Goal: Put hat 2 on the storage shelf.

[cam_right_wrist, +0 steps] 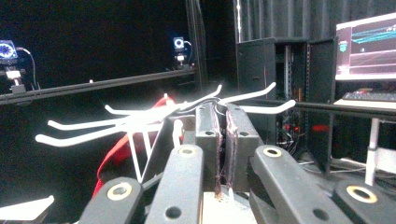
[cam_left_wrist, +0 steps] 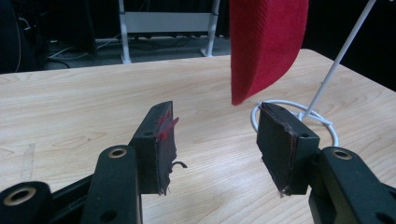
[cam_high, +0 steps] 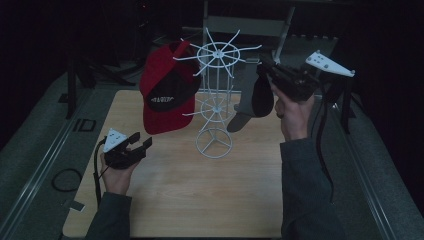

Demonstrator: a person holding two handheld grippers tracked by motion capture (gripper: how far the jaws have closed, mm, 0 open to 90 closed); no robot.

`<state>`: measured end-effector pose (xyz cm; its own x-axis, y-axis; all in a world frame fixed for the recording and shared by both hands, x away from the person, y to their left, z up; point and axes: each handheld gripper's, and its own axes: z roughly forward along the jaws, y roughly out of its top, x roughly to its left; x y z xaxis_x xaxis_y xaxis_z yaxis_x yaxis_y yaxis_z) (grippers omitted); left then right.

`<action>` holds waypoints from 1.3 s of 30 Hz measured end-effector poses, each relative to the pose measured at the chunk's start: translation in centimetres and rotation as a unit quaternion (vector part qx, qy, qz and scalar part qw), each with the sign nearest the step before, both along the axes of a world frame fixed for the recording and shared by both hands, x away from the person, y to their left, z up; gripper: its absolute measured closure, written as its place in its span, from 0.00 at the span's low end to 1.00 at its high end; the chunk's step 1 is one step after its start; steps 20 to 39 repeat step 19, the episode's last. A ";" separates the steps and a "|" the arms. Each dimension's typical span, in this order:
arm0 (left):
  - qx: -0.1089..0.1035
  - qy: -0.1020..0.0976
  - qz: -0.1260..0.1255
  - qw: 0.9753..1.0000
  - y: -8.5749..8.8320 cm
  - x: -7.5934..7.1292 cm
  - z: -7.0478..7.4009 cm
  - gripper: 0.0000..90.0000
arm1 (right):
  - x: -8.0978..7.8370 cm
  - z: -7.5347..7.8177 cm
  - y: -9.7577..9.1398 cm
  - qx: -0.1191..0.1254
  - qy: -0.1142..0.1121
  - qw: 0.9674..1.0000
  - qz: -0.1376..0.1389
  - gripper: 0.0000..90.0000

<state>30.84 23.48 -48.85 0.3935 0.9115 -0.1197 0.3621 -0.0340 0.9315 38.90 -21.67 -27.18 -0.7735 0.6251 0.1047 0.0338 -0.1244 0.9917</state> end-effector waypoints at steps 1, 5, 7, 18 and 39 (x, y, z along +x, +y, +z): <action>0.000 0.000 0.000 1.000 0.0 0.0 0.0 0.52 | 0.0 -0.1 -0.1 0.000 0.002 1.000 0.001 0.92; 0.001 0.000 -0.001 1.000 -0.1 0.0 0.0 0.52 | 0.0 -0.9 -0.7 -0.009 0.007 1.000 -0.027 0.81; 0.001 0.001 -0.001 1.000 -0.1 0.0 0.0 0.52 | 0.0 -1.3 -1.1 -0.006 0.014 0.999 -0.037 0.76; 0.002 0.000 -0.001 1.000 -0.1 0.0 0.0 0.52 | 0.1 -3.1 -2.9 0.001 0.034 0.997 -0.068 0.68; 0.001 0.000 0.000 1.000 -0.1 0.0 0.0 0.52 | 0.1 -3.2 -3.0 0.002 0.035 0.997 -0.070 0.68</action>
